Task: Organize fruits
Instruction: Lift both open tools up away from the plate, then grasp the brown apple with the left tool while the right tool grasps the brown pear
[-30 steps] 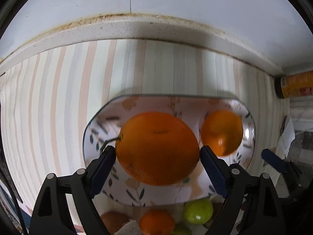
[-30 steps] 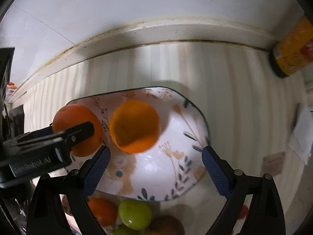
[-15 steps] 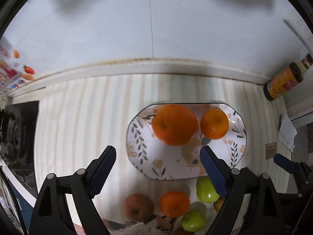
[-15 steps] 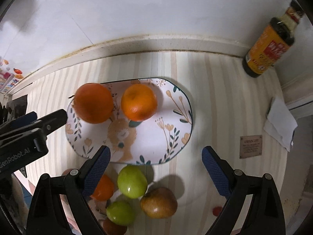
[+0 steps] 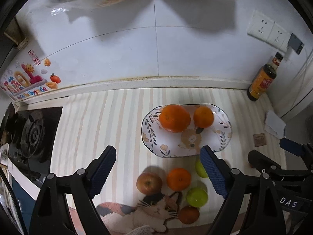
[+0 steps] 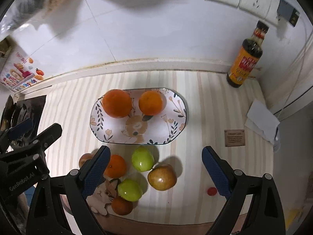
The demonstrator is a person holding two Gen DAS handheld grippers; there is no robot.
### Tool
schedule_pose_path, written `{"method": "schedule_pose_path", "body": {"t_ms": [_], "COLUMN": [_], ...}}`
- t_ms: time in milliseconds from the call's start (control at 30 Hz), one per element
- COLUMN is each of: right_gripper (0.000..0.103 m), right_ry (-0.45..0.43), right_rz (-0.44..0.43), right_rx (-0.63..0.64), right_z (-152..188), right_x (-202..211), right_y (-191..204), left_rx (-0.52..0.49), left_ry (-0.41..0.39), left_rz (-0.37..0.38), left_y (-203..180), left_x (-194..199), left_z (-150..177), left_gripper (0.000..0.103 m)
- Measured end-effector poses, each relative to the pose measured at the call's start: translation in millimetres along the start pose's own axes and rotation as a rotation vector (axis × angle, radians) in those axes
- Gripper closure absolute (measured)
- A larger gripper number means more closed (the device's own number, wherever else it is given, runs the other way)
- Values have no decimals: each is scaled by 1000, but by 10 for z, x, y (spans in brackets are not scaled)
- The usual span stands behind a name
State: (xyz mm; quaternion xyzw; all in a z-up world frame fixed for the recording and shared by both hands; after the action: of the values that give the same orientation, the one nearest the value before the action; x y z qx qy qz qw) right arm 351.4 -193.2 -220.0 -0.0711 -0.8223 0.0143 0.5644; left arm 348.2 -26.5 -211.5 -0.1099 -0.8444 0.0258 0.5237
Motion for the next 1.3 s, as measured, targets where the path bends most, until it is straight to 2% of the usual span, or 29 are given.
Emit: {"method": "schedule_pose_path", "body": {"t_ms": [333,467,667,767,867,1000,1133,1300], "right_gripper": [6,6,6,6,6,6,6,7], "right_ry": [-92,-107,-88,-51,6,119,242,323], "right_rz": [-18,-30,-56,-71,-83,-83,-93,-99], "right_rx": [-6,-20,-46,-70,-95,-135,-182,-210], "right_z": [101,161,250,306,379,526,741,935], "right_x": [611,737,701,543,279,-259,-841,-1334], "right_y": [15,15,4,-6,-30,-81,-136,-143], "left_rx": [9,21,45,50,68,114,148,153], "left_ry": [-52,-60,-54,-27,6,110,204,310], "left_rz": [29,42,67,58,30,2,-5,13], "left_y": [-33,-36,-20,36,173,413,606,677], "left_x": [441,516,505,388,199,-197,-588,-1041], "left_z": [89,119,173,220,297,482,700,901], "left_gripper": [15,15,15,2,1,1,1,1]}}
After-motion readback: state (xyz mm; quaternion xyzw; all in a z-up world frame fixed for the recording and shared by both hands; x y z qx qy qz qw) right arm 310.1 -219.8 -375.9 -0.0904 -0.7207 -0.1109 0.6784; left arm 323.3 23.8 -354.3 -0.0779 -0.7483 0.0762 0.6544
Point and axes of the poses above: each gripper's, at about its wrist camera, not at the fingertips, and x roughly against the way its jaws point, y to its left, z to its underside, the point moved 8 cm from there along -x, roughly the way its jaws point, and after that the axes turned 12 degrees about z, right-handed, at the moved point
